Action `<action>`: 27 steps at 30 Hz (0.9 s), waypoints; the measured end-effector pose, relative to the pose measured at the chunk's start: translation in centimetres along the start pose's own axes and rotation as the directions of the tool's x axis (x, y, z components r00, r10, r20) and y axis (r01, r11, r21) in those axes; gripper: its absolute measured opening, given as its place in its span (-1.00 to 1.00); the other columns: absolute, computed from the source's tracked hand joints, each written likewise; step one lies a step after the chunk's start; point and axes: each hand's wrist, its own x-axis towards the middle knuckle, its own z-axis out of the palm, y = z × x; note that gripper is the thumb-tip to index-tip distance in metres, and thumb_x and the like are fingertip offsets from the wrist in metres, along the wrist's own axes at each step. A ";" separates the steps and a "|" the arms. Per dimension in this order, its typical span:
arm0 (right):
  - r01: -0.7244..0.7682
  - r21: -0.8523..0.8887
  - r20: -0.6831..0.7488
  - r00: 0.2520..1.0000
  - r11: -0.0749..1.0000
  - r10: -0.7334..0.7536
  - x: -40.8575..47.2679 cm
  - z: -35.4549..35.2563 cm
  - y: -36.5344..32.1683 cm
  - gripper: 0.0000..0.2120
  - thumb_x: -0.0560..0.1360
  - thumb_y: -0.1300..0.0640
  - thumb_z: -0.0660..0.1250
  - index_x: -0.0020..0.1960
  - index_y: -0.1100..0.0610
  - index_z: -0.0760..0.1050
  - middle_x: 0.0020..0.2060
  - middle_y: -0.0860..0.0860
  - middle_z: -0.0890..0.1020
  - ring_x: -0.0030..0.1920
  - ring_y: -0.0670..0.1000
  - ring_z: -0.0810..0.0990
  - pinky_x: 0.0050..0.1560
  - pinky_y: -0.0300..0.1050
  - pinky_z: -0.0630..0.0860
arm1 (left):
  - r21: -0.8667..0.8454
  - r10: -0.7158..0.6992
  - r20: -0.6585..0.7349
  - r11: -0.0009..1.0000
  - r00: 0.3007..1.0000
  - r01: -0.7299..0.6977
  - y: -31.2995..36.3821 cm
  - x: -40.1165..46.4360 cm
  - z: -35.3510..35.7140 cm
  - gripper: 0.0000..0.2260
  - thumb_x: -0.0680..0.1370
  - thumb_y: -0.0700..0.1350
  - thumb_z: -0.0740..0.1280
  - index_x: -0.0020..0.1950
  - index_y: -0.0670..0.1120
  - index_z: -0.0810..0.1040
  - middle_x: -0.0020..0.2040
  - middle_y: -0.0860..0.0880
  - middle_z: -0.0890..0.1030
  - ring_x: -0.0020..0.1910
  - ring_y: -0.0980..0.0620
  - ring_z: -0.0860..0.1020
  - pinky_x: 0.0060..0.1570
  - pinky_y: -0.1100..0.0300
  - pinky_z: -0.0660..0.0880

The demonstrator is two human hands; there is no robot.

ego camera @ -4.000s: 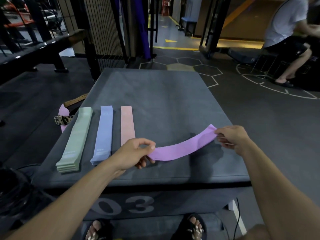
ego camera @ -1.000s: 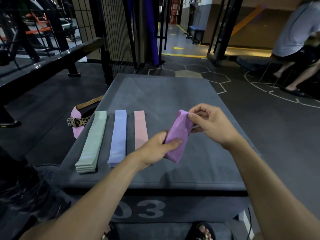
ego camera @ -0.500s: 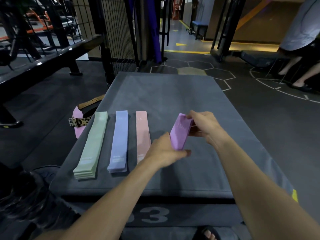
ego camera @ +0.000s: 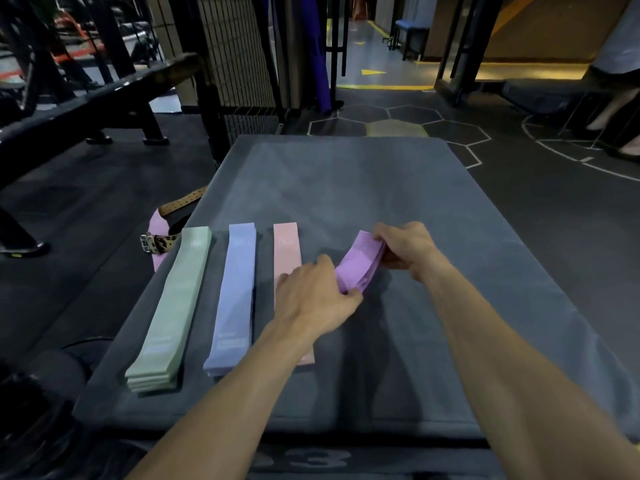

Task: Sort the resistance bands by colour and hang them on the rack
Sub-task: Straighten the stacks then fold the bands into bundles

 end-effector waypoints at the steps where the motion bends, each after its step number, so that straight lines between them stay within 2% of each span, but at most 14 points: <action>1: 0.010 -0.007 0.008 1.000 1.000 -0.010 0.4 0.1 0.2 -0.88 0.44 0.21 0.40 -0.21 0.25 0.54 -0.31 0.17 0.61 -0.35 0.11 0.63 -0.42 -0.14 0.59 | 0.025 0.006 -0.008 1.000 1.000 -0.005 -0.1 0.2 0.3 -0.68 0.50 0.22 0.33 -0.04 -0.02 0.43 -0.06 0.01 0.55 -0.16 -0.07 0.47 -0.17 0.06 0.34; 5: 0.069 -0.140 0.033 0.997 0.988 -0.064 1.9 0.6 1.2 -0.76 0.43 0.19 0.42 -0.35 0.18 0.43 -0.40 0.13 0.56 -0.38 0.10 0.60 -0.28 0.04 0.69 | 0.078 -0.029 0.036 0.997 0.999 0.026 0.0 0.7 1.6 -0.67 0.49 0.25 0.31 -0.06 -0.02 0.46 -0.02 0.01 0.53 -0.07 -0.07 0.46 -0.04 0.05 0.30; 10: 0.138 -0.330 0.028 0.990 0.934 -0.136 2.6 0.6 2.0 -0.77 0.44 0.11 0.41 -0.32 0.17 0.45 -0.42 0.09 0.51 -0.41 0.07 0.54 -0.44 -0.15 0.60 | 0.138 -0.022 0.003 0.990 1.000 0.022 0.4 0.6 2.8 -0.62 0.49 0.29 0.30 -0.02 -0.01 0.39 0.05 -0.02 0.55 0.07 -0.10 0.52 0.00 0.02 0.27; 12: 0.165 -0.388 0.045 0.986 0.907 -0.160 2.7 0.5 2.1 -0.82 0.44 0.12 0.39 -0.29 0.17 0.50 -0.42 0.09 0.49 -0.41 0.06 0.51 -0.45 -0.14 0.60 | 0.159 -0.001 -0.020 0.987 1.000 0.004 0.6 0.5 3.1 -0.59 0.48 0.31 0.30 0.00 -0.02 0.38 0.05 -0.01 0.56 0.05 -0.09 0.52 0.01 0.02 0.29; 15: 0.204 -0.447 0.077 0.979 0.871 -0.190 3.0 0.2 2.3 -0.86 0.42 0.12 0.36 -0.28 0.14 0.54 -0.44 0.08 0.49 -0.42 0.06 0.47 -0.35 -0.03 0.61 | 0.201 0.028 -0.070 0.979 0.997 -0.013 1.1 0.0 3.6 -0.56 0.47 0.32 0.32 0.04 -0.02 0.38 0.06 0.00 0.59 0.04 -0.09 0.53 -0.02 0.03 0.28; 17: 0.246 -0.478 0.094 0.969 0.843 -0.229 3.1 0.0 2.6 -0.82 0.44 0.11 0.35 -0.30 0.16 0.54 -0.41 0.05 0.56 -0.34 0.05 0.52 -0.27 -0.10 0.52 | 0.204 0.034 -0.102 0.979 0.994 -0.013 1.3 -0.2 4.0 -0.53 0.45 0.35 0.32 0.06 -0.02 0.39 0.06 0.02 0.60 0.03 -0.09 0.54 -0.03 0.03 0.28; 20: 0.298 -0.500 0.127 0.954 0.813 -0.272 3.2 -0.3 3.0 -0.85 0.49 0.11 0.35 -0.12 0.13 0.68 -0.15 0.04 0.72 -0.07 0.03 0.62 -0.07 -0.24 0.44 | 0.210 0.040 -0.123 0.978 0.992 -0.013 1.4 -0.6 4.5 -0.50 0.45 0.39 0.29 0.08 -0.01 0.40 0.05 0.03 0.59 0.01 -0.09 0.52 -0.02 0.02 0.30; 24: 0.333 -0.524 0.153 0.942 0.784 -0.298 3.3 -0.4 3.2 -0.83 0.53 0.10 0.34 -0.01 0.11 0.69 -0.04 0.04 0.73 0.02 0.03 0.62 -0.05 -0.26 0.40 | 0.276 0.069 -0.144 0.961 0.987 -0.027 1.5 -0.9 4.7 -0.52 0.47 0.37 0.24 0.08 -0.01 0.40 0.05 0.01 0.60 0.00 -0.09 0.51 -0.04 0.00 0.22; 27: 0.355 -0.554 0.159 0.933 0.753 -0.323 3.4 -0.2 3.3 -0.82 0.55 0.12 0.31 -0.02 0.13 0.68 -0.04 0.06 0.73 0.06 0.07 0.63 -0.07 -0.27 0.39 | 0.302 0.097 -0.148 0.952 0.984 -0.048 1.7 -1.1 4.8 -0.54 0.48 0.35 0.24 0.11 -0.01 0.41 0.05 0.00 0.60 -0.01 -0.09 0.51 -0.04 0.00 0.23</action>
